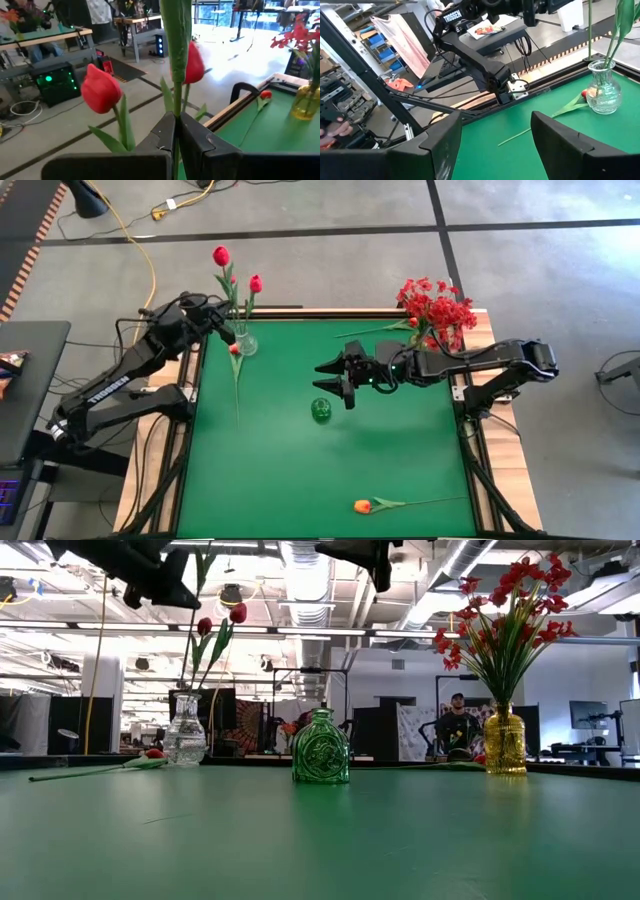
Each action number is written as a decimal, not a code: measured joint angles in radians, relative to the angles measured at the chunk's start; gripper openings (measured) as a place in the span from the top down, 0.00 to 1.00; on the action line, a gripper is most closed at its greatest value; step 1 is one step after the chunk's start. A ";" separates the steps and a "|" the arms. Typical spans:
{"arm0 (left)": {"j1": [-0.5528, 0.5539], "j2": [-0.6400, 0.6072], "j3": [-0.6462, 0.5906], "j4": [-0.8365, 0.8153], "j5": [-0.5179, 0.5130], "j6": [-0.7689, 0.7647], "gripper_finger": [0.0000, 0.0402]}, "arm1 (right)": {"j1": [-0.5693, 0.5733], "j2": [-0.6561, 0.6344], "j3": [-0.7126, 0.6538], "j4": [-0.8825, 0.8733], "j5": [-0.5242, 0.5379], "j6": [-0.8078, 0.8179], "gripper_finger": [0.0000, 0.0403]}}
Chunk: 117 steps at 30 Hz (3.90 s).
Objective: Sort flowers into vase by color
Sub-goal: Put the red tulip into the transparent vase, then put the bottom orange tulip into the green vase
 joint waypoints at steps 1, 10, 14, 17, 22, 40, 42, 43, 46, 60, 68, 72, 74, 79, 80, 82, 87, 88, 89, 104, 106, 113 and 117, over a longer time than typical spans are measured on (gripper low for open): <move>0.011 0.004 0.000 -0.004 0.014 0.006 1.00 | 0.000 0.000 0.000 0.000 0.000 -0.002 0.34; 0.090 0.059 0.000 0.025 0.091 0.015 1.00 | -0.010 0.000 0.000 0.003 0.000 -0.001 0.34; 0.118 0.092 0.001 0.050 0.127 0.026 1.00 | -0.009 0.000 0.000 0.002 -0.002 -0.002 0.34; 0.137 0.121 0.000 0.072 0.187 0.017 1.00 | -0.010 0.000 0.000 -0.001 -0.002 -0.003 0.34; 0.147 0.158 0.000 0.059 0.201 0.014 1.00 | -0.010 0.000 0.000 -0.005 -0.002 -0.004 0.34; 0.148 0.143 -0.163 0.179 0.209 0.004 1.00 | -0.014 0.000 0.000 -0.047 -0.002 -0.004 0.34; 0.148 0.143 -0.181 0.180 0.208 0.003 1.00 | -0.014 0.000 0.000 -0.052 -0.002 -0.004 0.34; 0.148 0.143 -0.188 0.179 0.208 0.005 1.00 | -0.015 0.000 0.000 -0.052 -0.002 -0.003 0.34; 0.148 0.143 -0.211 0.185 0.194 0.030 1.00 | -0.016 0.000 0.000 -0.050 -0.002 -0.003 0.34; 0.148 0.118 -0.240 0.179 0.156 0.014 0.89 | -0.015 0.000 0.000 -0.050 -0.002 -0.002 0.34; 0.148 0.026 -0.238 0.123 0.175 0.013 0.74 | -0.015 0.000 0.000 -0.055 -0.028 -0.012 0.34; 0.148 -0.052 -0.238 0.046 0.175 0.011 0.71 | -0.011 0.000 0.000 -0.062 -0.086 -0.087 0.34; 0.148 -0.095 -0.238 -0.003 0.185 0.009 0.70 | -0.002 0.000 0.000 -0.067 -0.104 -0.108 0.34; 0.128 -0.174 -0.238 -0.136 0.291 -0.001 0.70 | 0.034 0.000 0.000 -0.112 -0.106 -0.169 0.34; 0.119 -0.183 -0.238 -0.160 0.315 -0.009 0.70 | 0.043 0.000 0.000 -0.119 -0.106 -0.183 0.34; 0.096 -0.194 -0.238 -0.210 0.351 -0.033 0.70 | 0.062 0.000 0.000 -0.134 -0.106 -0.205 0.34; 0.005 -0.211 -0.238 -0.286 0.381 -0.081 0.70 | 0.124 0.000 0.000 -0.205 -0.116 -0.208 0.34; -0.019 -0.211 -0.238 -0.288 0.385 -0.088 0.70 | 0.139 0.000 0.000 -0.235 -0.133 -0.208 0.34; -0.047 -0.211 -0.238 -0.288 0.387 -0.098 0.70 | 0.157 0.000 0.000 -0.272 -0.152 -0.204 0.34; -0.492 -0.172 -0.237 -0.208 0.186 -0.209 0.71 | 0.600 0.009 0.000 -0.817 -0.102 0.239 0.34; -0.527 -0.146 -0.237 -0.177 0.172 -0.204 0.71 | 0.664 0.025 0.000 -0.817 -0.069 0.305 0.34; -0.626 -0.038 -0.237 -0.148 0.155 -0.196 0.71 | 0.820 0.140 0.000 -0.798 -0.004 0.434 0.34; -0.684 0.020 -0.237 -0.114 0.138 -0.171 0.71 | 0.858 0.201 0.000 -0.730 -0.020 0.461 0.34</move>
